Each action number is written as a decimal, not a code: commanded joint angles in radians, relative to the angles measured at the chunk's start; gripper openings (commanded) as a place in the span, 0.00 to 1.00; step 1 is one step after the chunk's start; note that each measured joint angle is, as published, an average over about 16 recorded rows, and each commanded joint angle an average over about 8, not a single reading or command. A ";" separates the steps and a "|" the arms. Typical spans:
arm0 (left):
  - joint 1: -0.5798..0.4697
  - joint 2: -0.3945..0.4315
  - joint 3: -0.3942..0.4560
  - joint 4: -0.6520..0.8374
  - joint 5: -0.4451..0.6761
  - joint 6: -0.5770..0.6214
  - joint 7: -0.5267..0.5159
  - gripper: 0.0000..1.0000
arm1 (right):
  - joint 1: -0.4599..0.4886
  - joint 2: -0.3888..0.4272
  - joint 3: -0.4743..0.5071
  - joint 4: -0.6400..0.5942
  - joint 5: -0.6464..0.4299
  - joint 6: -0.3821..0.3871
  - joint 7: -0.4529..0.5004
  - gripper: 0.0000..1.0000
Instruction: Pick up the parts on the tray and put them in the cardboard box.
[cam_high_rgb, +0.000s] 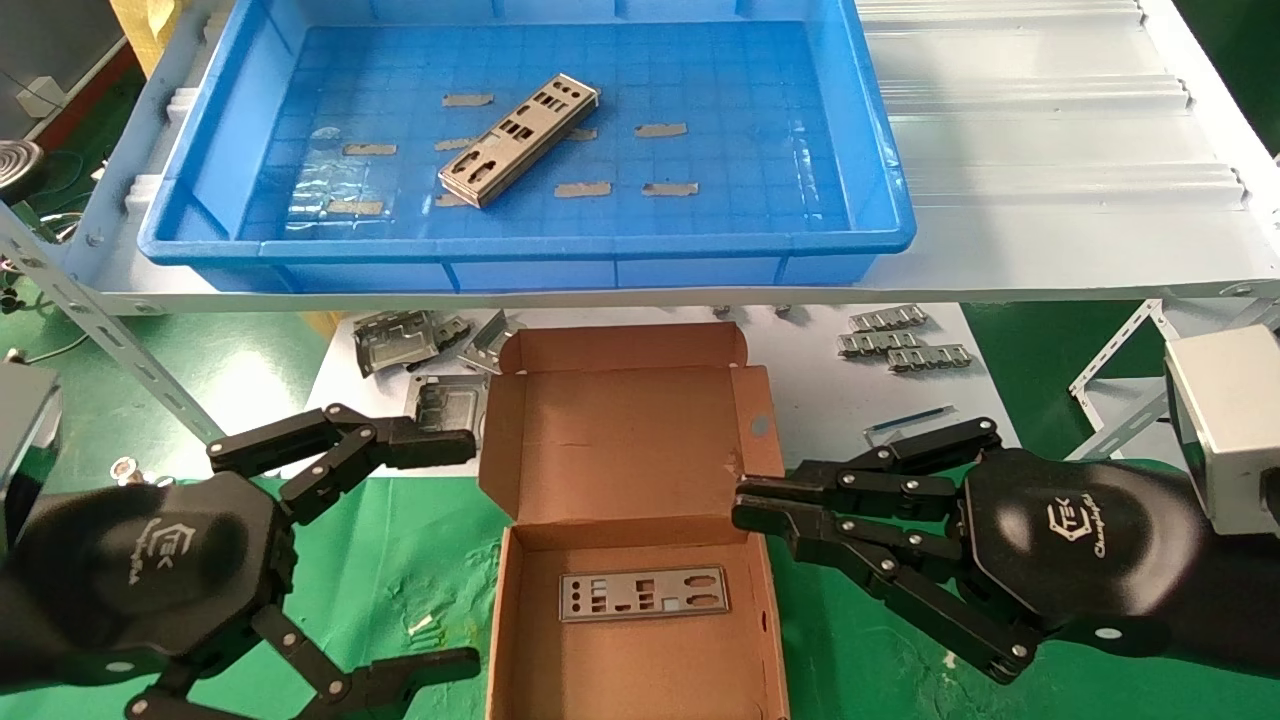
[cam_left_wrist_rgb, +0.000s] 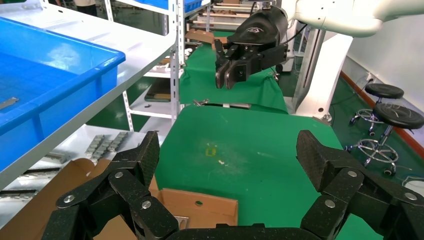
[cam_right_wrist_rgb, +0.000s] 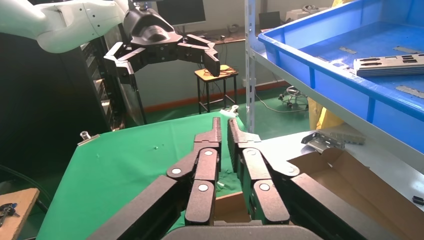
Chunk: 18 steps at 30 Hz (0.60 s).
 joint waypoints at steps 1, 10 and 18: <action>0.005 -0.003 -0.002 -0.003 -0.004 0.001 0.001 1.00 | 0.000 0.000 0.000 0.000 0.000 0.000 0.000 0.00; -0.292 0.145 0.069 0.175 0.177 -0.101 -0.026 1.00 | 0.000 0.000 0.000 0.000 0.000 0.000 0.000 0.00; -0.568 0.338 0.167 0.491 0.376 -0.174 0.022 1.00 | 0.000 0.000 0.000 0.000 0.000 0.000 0.000 0.00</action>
